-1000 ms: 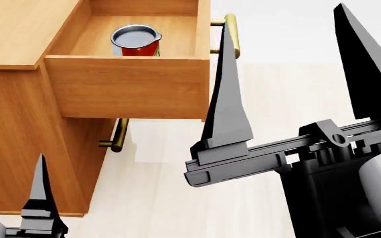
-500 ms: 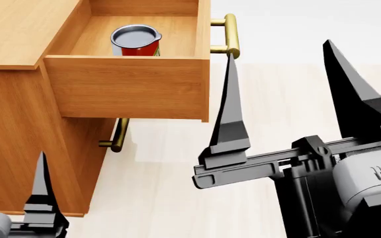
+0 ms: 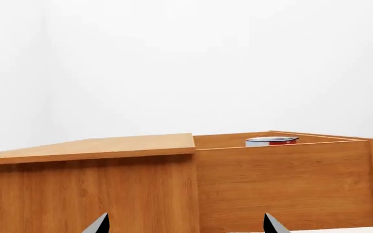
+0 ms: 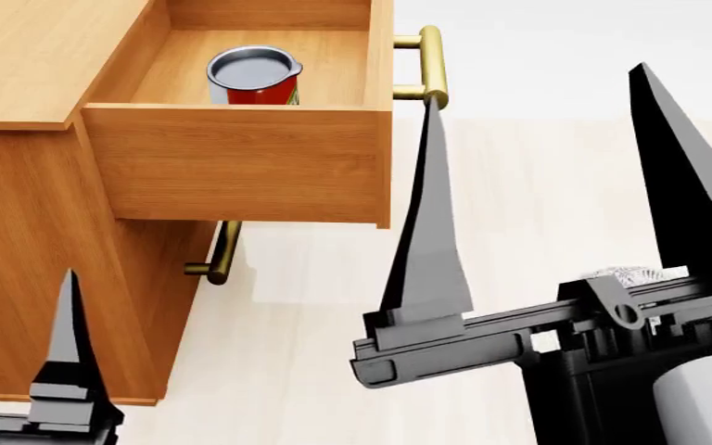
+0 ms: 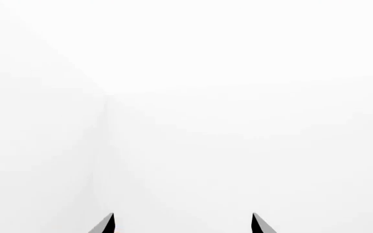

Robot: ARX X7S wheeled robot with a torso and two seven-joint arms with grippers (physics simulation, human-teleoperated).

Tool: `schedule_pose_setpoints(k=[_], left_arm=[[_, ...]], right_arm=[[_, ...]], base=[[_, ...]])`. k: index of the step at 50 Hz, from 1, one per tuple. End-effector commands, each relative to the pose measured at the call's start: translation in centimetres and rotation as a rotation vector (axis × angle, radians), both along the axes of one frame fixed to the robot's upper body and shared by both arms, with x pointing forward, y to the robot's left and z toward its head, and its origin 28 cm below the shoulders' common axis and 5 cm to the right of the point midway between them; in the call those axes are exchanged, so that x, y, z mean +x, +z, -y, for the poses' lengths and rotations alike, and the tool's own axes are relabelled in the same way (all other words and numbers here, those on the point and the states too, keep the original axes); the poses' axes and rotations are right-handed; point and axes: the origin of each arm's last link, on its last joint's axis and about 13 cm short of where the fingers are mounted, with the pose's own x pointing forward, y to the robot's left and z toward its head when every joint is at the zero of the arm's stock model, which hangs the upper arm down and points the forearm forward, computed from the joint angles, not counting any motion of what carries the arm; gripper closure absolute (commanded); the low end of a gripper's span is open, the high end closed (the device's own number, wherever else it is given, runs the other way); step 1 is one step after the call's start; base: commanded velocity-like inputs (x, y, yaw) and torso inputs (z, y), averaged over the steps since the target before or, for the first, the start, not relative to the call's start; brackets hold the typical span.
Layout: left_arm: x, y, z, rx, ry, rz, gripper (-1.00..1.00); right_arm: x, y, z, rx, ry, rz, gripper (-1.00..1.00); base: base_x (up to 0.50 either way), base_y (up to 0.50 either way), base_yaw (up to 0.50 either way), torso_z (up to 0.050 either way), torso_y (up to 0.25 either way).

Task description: Put the ketchup in the top drawer of the cabinet.

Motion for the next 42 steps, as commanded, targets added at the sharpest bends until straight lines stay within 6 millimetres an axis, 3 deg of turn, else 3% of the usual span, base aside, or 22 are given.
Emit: schedule_pose_setpoints(k=[1,17,42], left_arm=[[-0.4,0.3,0.0,0.001,-0.003,0.015,-1.0],[-1.8,0.7,-0.1,-0.003,0.001,0.025,-1.0],[-2.1,0.6,-0.1,-0.005,0.005,0.021,-1.0]], right_arm=[[-0.4,0.0,-0.1,-0.001,0.004,0.007,-1.0],[-2.5,-0.2,-0.1,-0.004,-0.002,0.013,-1.0],[-2.6,-1.0,0.0,0.011,-0.009,-0.008,-1.0]], base=[[0.0,0.0,0.0,0.0,0.0],[0.0,0.0,0.0,0.0,0.0],[0.0,0.0,0.0,0.0,0.0]])
